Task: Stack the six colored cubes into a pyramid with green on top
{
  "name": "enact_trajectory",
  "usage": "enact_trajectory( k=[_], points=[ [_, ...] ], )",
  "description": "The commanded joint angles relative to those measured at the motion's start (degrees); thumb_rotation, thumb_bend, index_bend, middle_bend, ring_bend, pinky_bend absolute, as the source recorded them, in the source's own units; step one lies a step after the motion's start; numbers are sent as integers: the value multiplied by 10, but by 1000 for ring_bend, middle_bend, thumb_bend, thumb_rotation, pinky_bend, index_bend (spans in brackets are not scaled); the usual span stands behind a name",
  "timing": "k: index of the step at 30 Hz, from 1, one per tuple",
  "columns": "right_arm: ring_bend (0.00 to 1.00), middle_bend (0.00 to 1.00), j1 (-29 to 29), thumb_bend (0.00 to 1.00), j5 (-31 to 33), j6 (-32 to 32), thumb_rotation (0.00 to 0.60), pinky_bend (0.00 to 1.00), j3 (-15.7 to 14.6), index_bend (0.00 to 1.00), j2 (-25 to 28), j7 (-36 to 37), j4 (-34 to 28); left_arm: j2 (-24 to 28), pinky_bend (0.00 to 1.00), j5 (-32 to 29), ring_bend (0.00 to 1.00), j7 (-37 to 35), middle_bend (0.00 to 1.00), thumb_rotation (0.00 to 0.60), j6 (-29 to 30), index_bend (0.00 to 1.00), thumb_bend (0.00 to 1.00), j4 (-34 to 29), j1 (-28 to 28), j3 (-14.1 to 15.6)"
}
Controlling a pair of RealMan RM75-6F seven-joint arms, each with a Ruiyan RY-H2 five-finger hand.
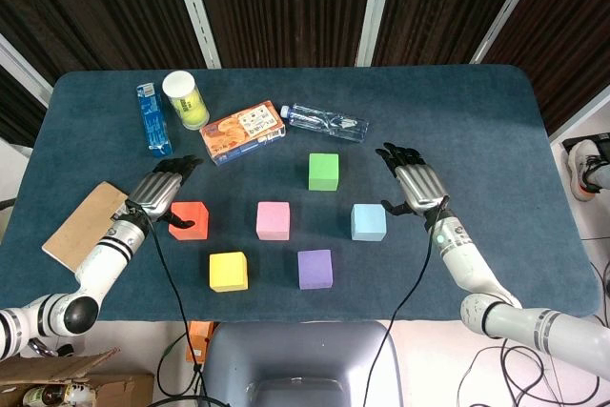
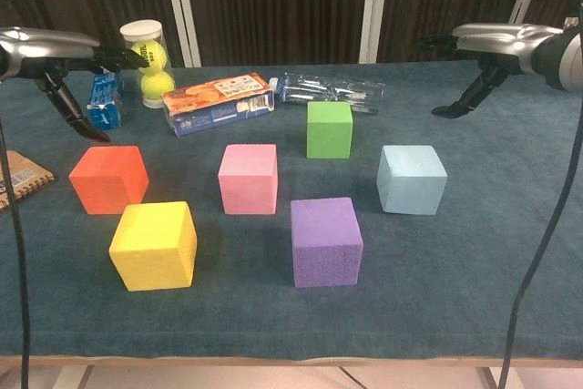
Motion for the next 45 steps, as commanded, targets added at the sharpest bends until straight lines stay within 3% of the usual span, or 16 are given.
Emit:
enact_trajectory(
  k=[1,7,9,14,18,21,29,45],
  points=[
    [0,0,4,236,12,3,600,0,-7,0,5,-3,-10,2,52,3,0,0,0,600,5,0,7,-4,1,2],
    [0,0,3,236,13,5,600,0,-18,0,18,-2,-31,12,52,20,0,-1,0,600,19,17,9,-20,11,10],
    [0,0,-36,236,-42,43,600,0,-38,0,61,14,-85,35,52,65,0,9,0,600,52,26,25,-65,41,35],
    [0,0,-124,237,-181,111,600,0,-92,0,136,97,-156,47,52,122,0,37,0,600,116,40,136,-100,88,76],
    [0,0,-180,236,-294,169,600,0,-139,0,182,162,-166,15,52,157,0,45,0,600,177,42,86,-89,125,88],
    [0,0,-196,236,-329,189,600,0,-151,0,199,196,-163,-17,52,154,0,47,0,600,196,57,47,-61,135,80],
    [0,0,-200,236,-351,183,600,0,-158,0,222,249,-165,-65,52,93,0,40,0,600,145,84,74,11,124,56],
    [0,0,-181,236,-321,128,600,0,-154,0,232,260,-158,-109,54,34,0,6,0,599,56,191,159,79,93,20]
  ],
)
